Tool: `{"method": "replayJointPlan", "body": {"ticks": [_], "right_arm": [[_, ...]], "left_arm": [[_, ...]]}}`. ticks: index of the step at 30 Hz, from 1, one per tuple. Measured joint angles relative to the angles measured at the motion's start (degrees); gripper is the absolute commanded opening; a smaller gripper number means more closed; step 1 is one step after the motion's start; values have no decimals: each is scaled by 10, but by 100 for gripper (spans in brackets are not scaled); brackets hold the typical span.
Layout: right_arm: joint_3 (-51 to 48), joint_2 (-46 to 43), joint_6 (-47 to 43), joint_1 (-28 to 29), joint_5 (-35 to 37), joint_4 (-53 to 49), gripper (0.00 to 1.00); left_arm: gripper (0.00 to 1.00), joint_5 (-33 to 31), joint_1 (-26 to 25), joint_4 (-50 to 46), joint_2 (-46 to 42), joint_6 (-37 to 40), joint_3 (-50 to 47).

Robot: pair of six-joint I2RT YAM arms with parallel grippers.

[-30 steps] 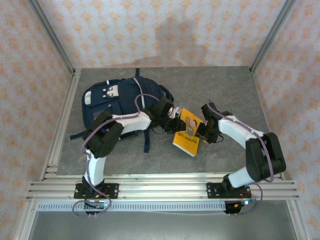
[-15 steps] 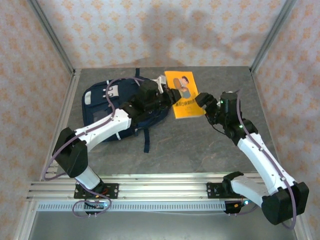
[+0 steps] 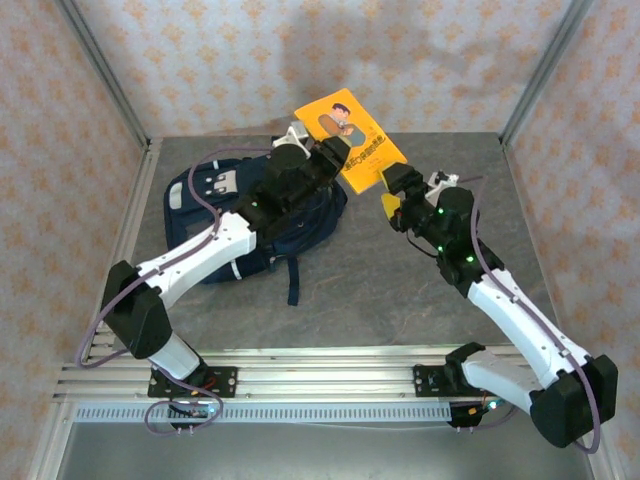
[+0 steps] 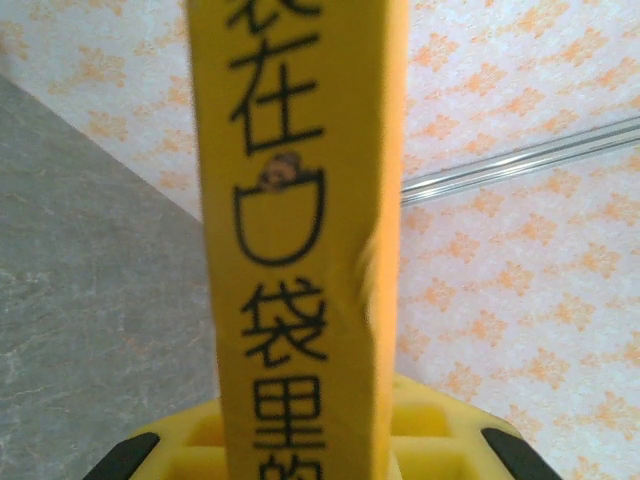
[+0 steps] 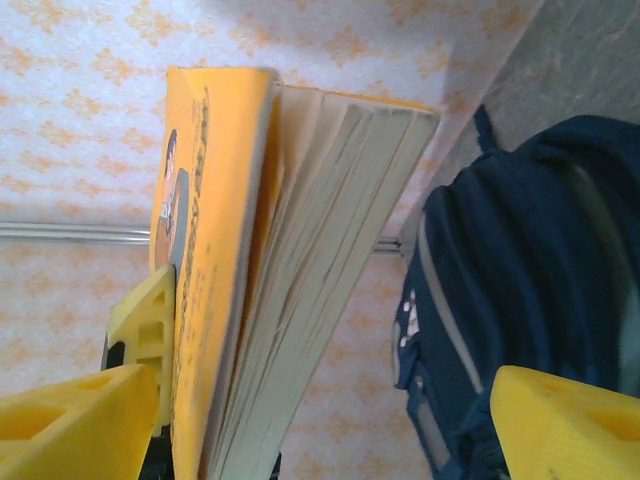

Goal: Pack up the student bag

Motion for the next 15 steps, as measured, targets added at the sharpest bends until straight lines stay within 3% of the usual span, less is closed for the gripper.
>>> {"method": "replayJointPlan", "body": {"ticks": [6, 15], "right_arm": [[1, 43, 33, 6, 14, 77, 77], [40, 132, 101, 9, 24, 193, 46]], "left_arm": [[0, -11, -8, 0, -14, -1, -2], [0, -26, -17, 0, -28, -4, -20]]}}
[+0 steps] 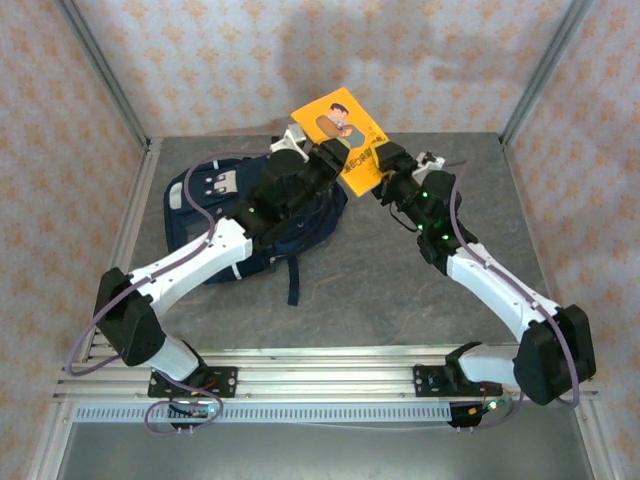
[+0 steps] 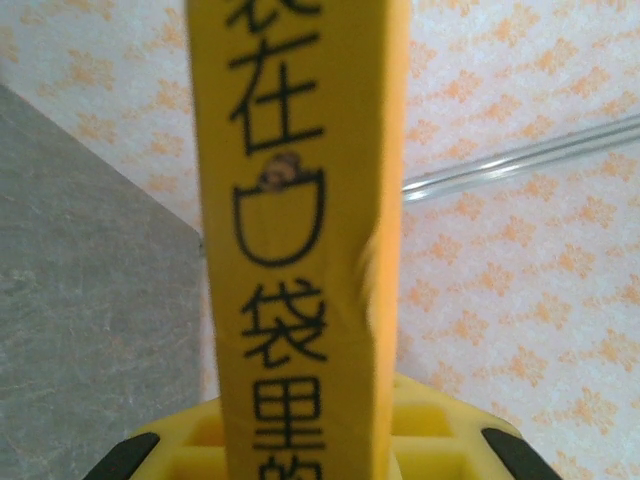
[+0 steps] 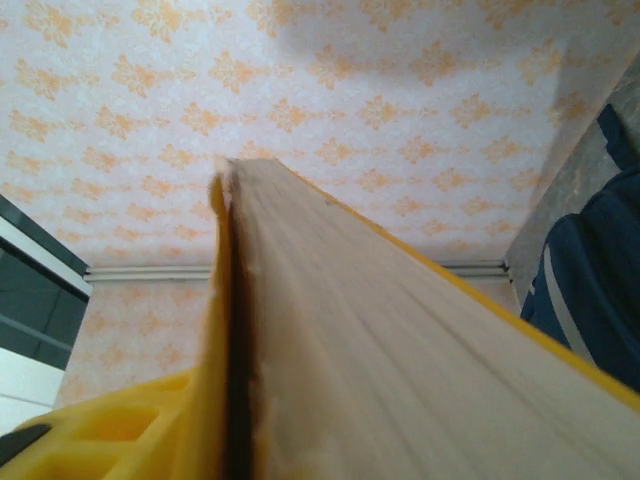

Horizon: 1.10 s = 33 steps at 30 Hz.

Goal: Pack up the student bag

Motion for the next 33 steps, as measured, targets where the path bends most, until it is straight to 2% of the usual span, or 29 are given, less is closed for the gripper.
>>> {"method": "replayJointPlan", "body": {"ticks": [3, 5, 7, 10, 12, 16, 21, 25, 28, 33], "right_arm": [[2, 1, 6, 7, 2, 6, 27], [3, 0, 2, 10, 4, 5, 10], [3, -7, -10, 10, 9, -8, 0], [3, -31, -25, 11, 21, -55, 0], [6, -56, -54, 11, 30, -112, 0], [35, -102, -138, 3, 55, -269, 0], [46, -144, -234, -8, 68, -433, 0], [44, -167, -294, -13, 80, -546, 0], [38, -192, -323, -19, 88, -590, 0], [26, -222, -346, -28, 96, -628, 0]], "left_arm": [[0, -10, -1, 0, -9, 0, -11], [0, -12, -1, -2, -11, -1, -15], [10, -11, -1, -9, -11, -6, -15], [34, -3, -2, -28, -11, -9, -13], [46, 3, 0, -69, -11, -1, -4], [60, 4, 26, -198, -11, 52, 28], [69, -31, 73, -374, 19, 137, 119], [74, -77, 107, -513, 109, 181, 245], [78, -98, 123, -589, 190, 205, 323], [79, -101, 141, -670, 304, 228, 394]]}}
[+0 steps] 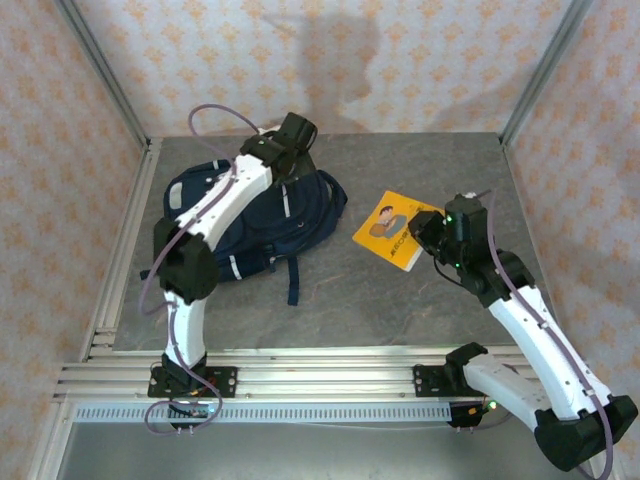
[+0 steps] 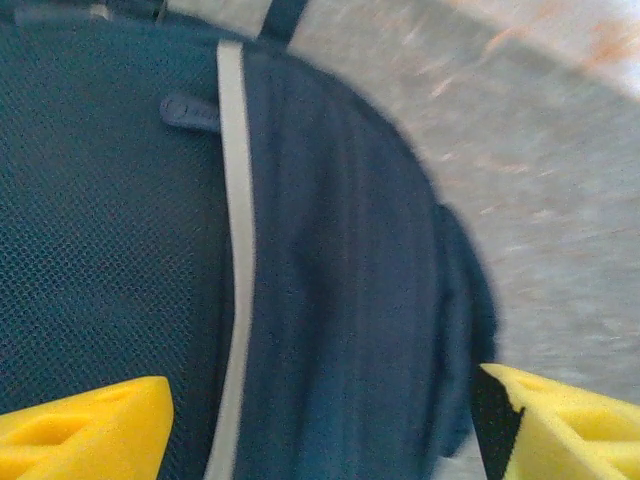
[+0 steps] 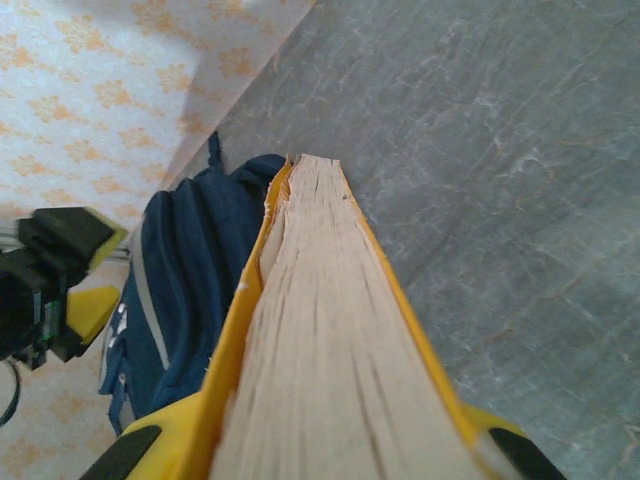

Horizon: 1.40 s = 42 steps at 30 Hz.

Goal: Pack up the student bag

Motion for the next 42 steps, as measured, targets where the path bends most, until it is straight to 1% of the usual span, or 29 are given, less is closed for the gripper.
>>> {"method": "replayJointPlan", "body": {"ticks": [4, 7, 11, 14, 16, 19, 21, 26, 30, 34, 38, 42], "right_arm": [[-9, -6, -9, -4, 5, -23, 0], [-16, -9, -15, -6, 5, -30, 0], [-17, -9, -25, -6, 5, -36, 0], [-17, -9, -32, -6, 5, -37, 0], [-17, -9, -37, -6, 6, -41, 0], [-17, -9, -43, -6, 7, -49, 0], [-17, -9, -48, -6, 10, -56, 0], [-16, -12, -63, -6, 23, -74, 0], [-3, -21, -79, -6, 37, -99, 0], [18, -33, -97, -6, 63, -122, 0], [38, -49, -123, -6, 84, -136, 0], [59, -44, -150, -6, 98, -149, 0]], "left_arm": [[79, 2, 11, -49, 71, 9, 61], [77, 4, 18, -65, 97, 9, 87], [69, 5, 24, -77, 104, 7, 102], [61, -2, 23, -96, 117, -2, 127], [52, -10, 21, -111, 131, -7, 144], [29, -14, 18, -116, 144, -9, 147], [18, -14, 16, -112, 148, -8, 146], [0, -13, 10, -111, 148, 19, 150], [0, -22, -5, -123, 150, 53, 167], [0, -21, -33, -134, 150, 75, 169], [0, -7, -71, -144, 149, 93, 173], [0, 33, -105, -149, 133, 107, 173]]}}
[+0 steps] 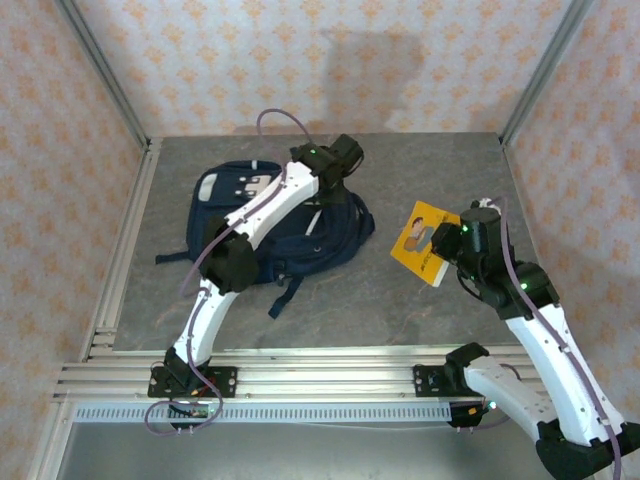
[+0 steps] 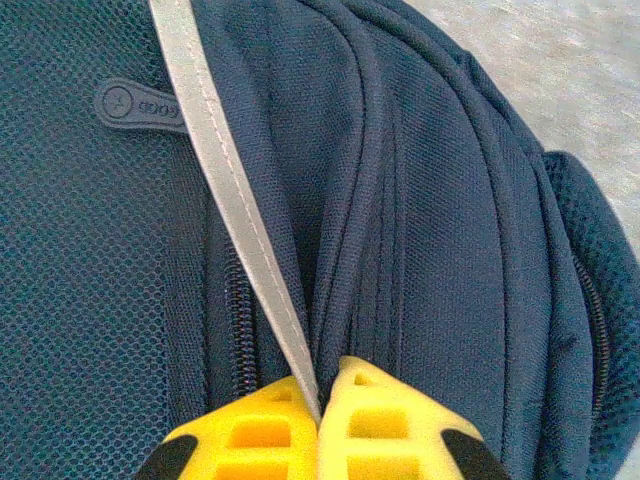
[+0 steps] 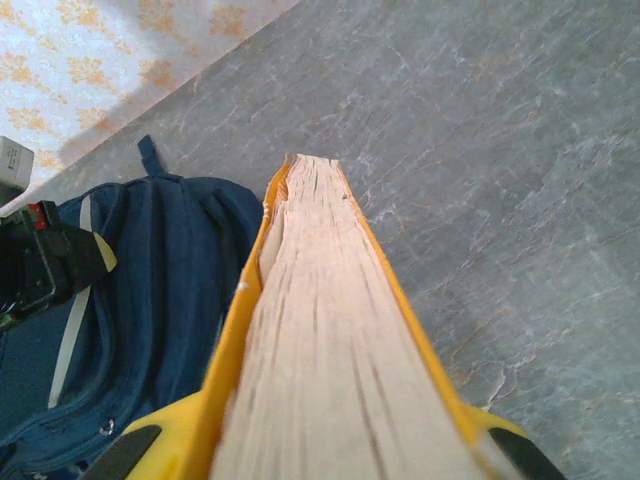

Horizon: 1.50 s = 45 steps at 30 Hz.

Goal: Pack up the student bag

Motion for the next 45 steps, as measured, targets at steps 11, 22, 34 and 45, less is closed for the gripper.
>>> {"method": "replayJointPlan", "body": {"ticks": [11, 22, 34, 45], "right_arm": [[5, 30, -15, 0, -25, 7, 0], [8, 26, 5, 0, -99, 15, 0], [2, 93, 103, 0, -304, 115, 0], [-23, 128, 224, 0, -440, 279, 0]], "left_arm": [[0, 90, 0, 6, -223, 60, -90], [0, 188, 30, -6, -254, 102, -99], [0, 280, 81, -14, -272, 126, -80], [0, 375, 146, -4, -283, 131, -88]]}}
